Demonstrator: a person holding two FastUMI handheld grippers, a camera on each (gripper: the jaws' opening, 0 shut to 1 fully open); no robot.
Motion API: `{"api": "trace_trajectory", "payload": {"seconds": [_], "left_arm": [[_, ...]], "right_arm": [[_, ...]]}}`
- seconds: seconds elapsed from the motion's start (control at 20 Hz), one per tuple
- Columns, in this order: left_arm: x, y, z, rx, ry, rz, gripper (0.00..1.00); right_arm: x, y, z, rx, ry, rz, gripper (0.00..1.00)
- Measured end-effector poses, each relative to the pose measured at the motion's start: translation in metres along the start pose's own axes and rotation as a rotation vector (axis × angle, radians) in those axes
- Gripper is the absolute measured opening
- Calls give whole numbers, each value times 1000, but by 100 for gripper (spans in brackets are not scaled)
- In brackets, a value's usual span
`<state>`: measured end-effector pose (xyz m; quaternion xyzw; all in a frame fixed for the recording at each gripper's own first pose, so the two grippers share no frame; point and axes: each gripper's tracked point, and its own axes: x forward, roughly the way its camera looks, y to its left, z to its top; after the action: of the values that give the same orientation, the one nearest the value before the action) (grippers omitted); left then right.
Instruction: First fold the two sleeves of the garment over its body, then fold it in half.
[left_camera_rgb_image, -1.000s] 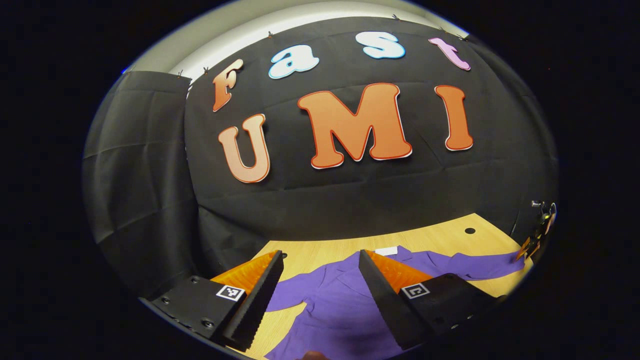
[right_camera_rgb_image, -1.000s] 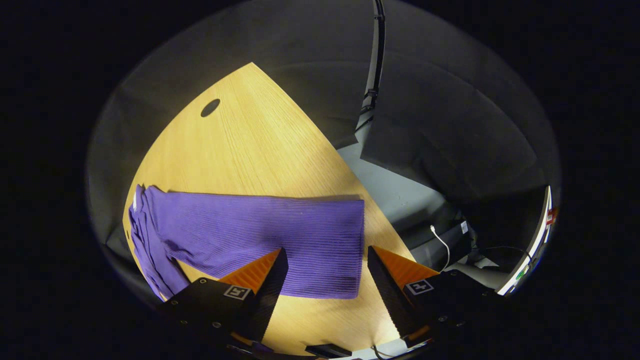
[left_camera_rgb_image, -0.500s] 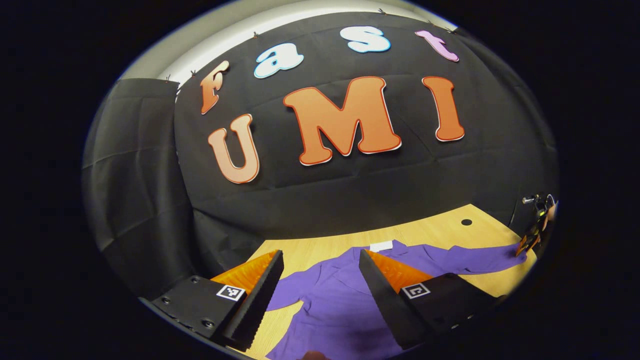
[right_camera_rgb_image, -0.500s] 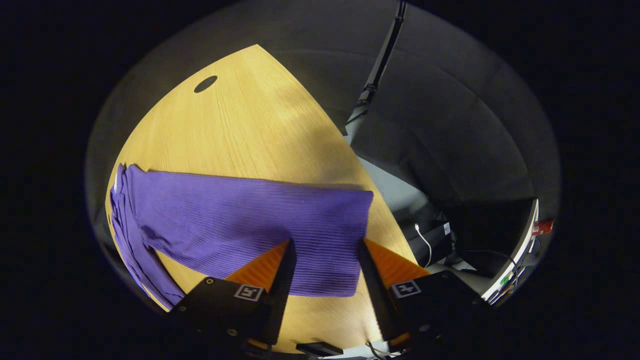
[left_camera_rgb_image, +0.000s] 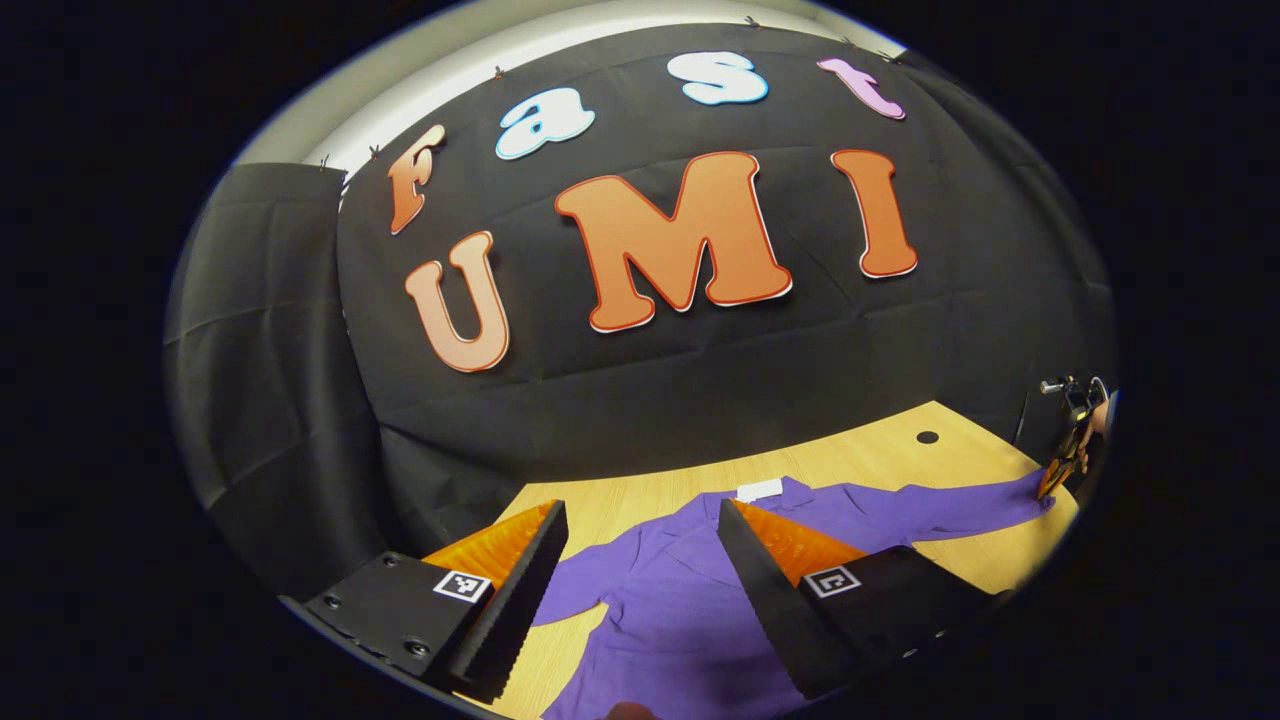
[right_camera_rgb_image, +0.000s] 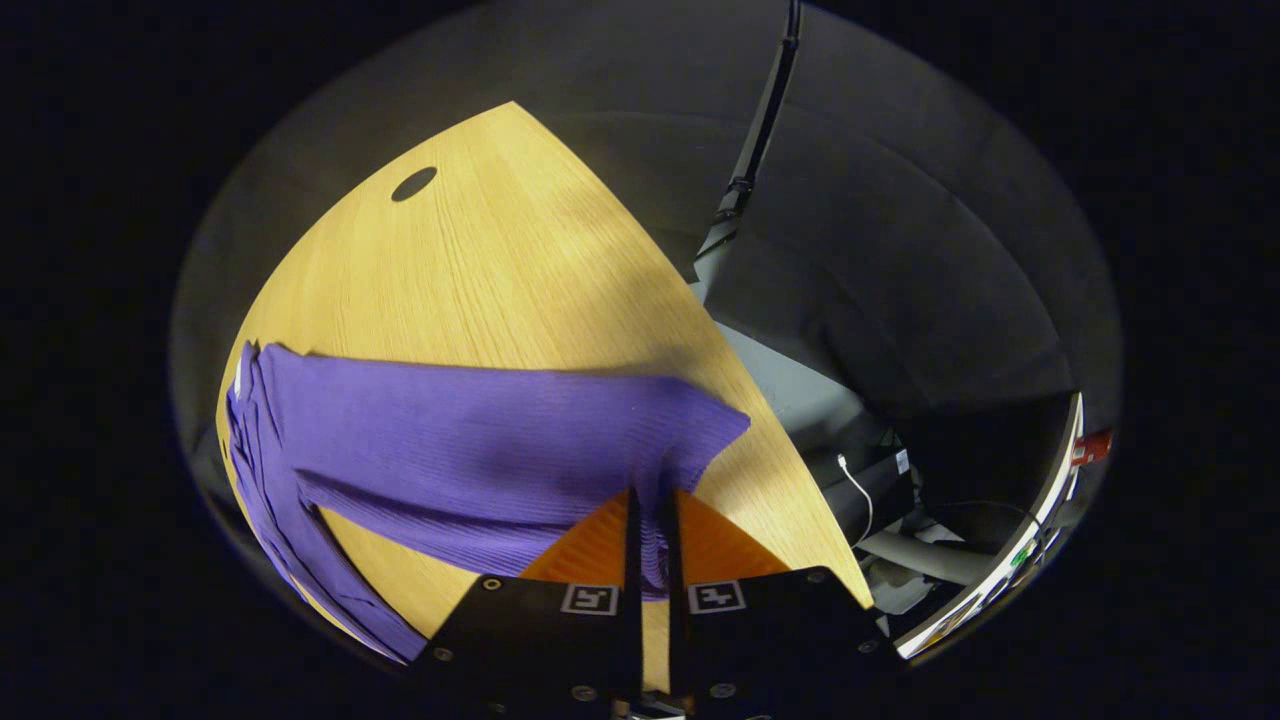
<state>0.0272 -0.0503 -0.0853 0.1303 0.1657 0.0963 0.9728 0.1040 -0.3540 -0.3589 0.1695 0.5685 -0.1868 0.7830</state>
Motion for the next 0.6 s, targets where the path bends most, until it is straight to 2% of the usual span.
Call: {"api": "trace_trajectory", "payload": {"seconds": [0.15,0.35,0.4,0.45,0.6], "left_arm": [[0,20,2,9,-7,3,98],[9,48,-1,1,-26,-5,100],[11,52,-3,-7,-31,-12,97],[13,58,-3,-15,-36,-18,100],[19,75,-14,-52,-38,-40,98]], "right_arm": [[-14,29,2,50,-29,63,5],[-58,56,0,50,-100,106,5],[-70,64,-1,48,-114,118,4],[-84,72,0,45,-140,129,4],[-128,113,3,44,-192,200,4]]}}
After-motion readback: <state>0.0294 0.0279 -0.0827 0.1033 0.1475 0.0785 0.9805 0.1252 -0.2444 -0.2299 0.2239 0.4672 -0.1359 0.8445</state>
